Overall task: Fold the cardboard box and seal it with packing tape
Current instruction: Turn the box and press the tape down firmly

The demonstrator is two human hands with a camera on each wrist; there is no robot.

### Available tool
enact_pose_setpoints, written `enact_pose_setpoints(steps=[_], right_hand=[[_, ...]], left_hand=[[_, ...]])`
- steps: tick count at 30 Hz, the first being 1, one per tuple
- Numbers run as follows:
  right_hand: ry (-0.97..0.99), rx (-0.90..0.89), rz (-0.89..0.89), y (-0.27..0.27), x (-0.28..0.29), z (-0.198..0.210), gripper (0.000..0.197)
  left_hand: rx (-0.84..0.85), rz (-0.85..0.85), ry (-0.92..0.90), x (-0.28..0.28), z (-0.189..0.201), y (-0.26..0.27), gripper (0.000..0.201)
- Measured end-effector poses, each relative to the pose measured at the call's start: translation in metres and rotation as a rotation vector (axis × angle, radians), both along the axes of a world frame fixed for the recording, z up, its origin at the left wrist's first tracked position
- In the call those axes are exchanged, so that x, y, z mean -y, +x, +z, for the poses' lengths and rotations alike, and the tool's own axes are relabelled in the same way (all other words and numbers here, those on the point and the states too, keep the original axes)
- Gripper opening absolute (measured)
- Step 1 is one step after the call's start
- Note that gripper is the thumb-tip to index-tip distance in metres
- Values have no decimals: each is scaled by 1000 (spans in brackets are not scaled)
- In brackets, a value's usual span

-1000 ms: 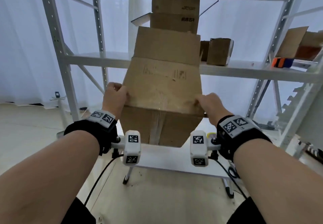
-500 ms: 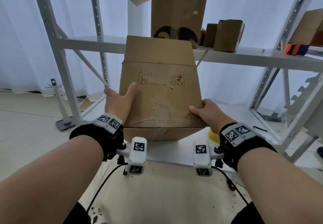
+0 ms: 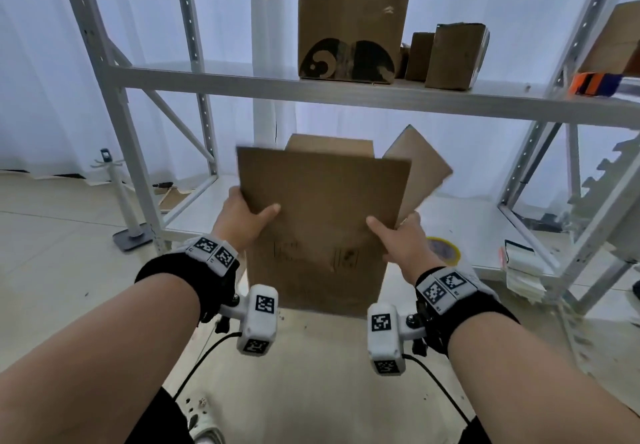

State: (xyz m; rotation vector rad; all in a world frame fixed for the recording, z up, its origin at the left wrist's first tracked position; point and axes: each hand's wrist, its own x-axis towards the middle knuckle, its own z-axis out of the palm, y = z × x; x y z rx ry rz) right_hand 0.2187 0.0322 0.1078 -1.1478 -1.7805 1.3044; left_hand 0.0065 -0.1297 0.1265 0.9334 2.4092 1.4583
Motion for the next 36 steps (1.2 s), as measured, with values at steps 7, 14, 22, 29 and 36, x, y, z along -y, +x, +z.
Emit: enact_pose_setpoints(steps=[7, 14, 22, 29, 36], right_hand=[[199, -200, -47, 1, -7, 26, 97], [587, 189, 91, 10, 2, 79, 57], [701, 563, 24, 0, -22, 98, 48], [661, 577, -70, -18, -50, 100, 47], [495, 480, -93, -26, -80, 90, 73]], left_hand=[[-68, -63, 193, 6, 35, -1, 51], [-260, -169, 140, 13, 58, -4, 25], [-417, -143, -24, -9, 68, -8, 16], [-382, -36, -47, -71, 73, -25, 31], [-368, -97, -25, -95, 64, -41, 40]])
